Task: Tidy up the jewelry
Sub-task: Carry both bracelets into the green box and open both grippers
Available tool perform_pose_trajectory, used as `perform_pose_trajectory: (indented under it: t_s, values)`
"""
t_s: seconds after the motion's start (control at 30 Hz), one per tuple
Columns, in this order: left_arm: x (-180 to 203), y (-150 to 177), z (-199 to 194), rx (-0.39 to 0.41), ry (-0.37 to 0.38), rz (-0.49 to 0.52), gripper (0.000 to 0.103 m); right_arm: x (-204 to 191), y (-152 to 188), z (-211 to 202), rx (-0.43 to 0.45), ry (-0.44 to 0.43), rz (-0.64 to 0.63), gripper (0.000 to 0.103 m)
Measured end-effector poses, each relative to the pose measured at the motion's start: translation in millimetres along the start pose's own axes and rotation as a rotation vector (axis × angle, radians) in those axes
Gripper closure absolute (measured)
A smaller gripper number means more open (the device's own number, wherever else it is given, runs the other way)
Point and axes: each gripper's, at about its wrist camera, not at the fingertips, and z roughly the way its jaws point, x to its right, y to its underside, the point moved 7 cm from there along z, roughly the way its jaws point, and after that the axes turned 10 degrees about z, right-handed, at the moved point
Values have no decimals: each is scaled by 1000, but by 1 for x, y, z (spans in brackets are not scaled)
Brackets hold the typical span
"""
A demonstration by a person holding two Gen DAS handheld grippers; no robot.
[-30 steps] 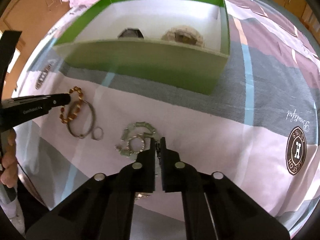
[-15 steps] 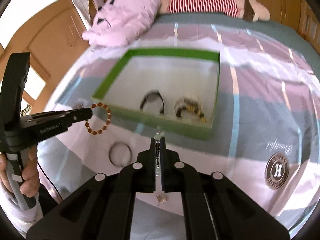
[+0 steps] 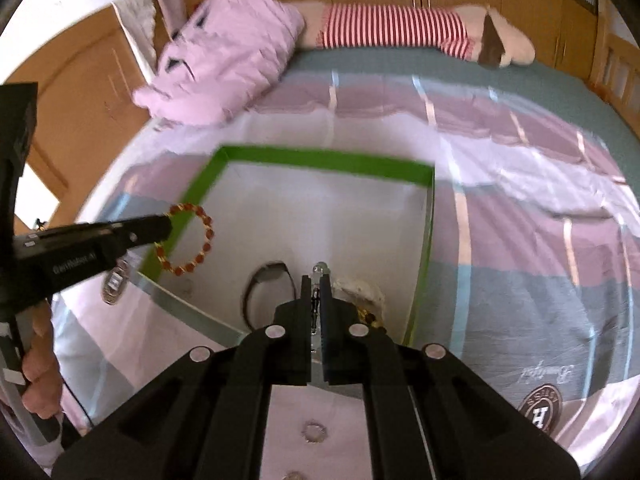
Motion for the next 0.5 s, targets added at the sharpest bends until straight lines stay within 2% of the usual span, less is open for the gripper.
perform_pose_trajectory:
  t_s: [0.1,0.17,0.23,0.37,0.5]
  values:
    - [-4,4,4,-10,-27,2,88,3,5,10,-38,14,9,94]
    - [-2,6,-3,1,-29,9,71,0,7,4,-38,1,5,71]
    - [3,11,-16,20,-37,28,70,-4,8,-10,-11,0,-3,65]
    - [19,40,-30,-15,-30,72,70,-13,22,-34,-34,-53,3,64]
    - [22,85,-23,-73,-24,95,70,-9,64,-31,-124,-45,-27,64]
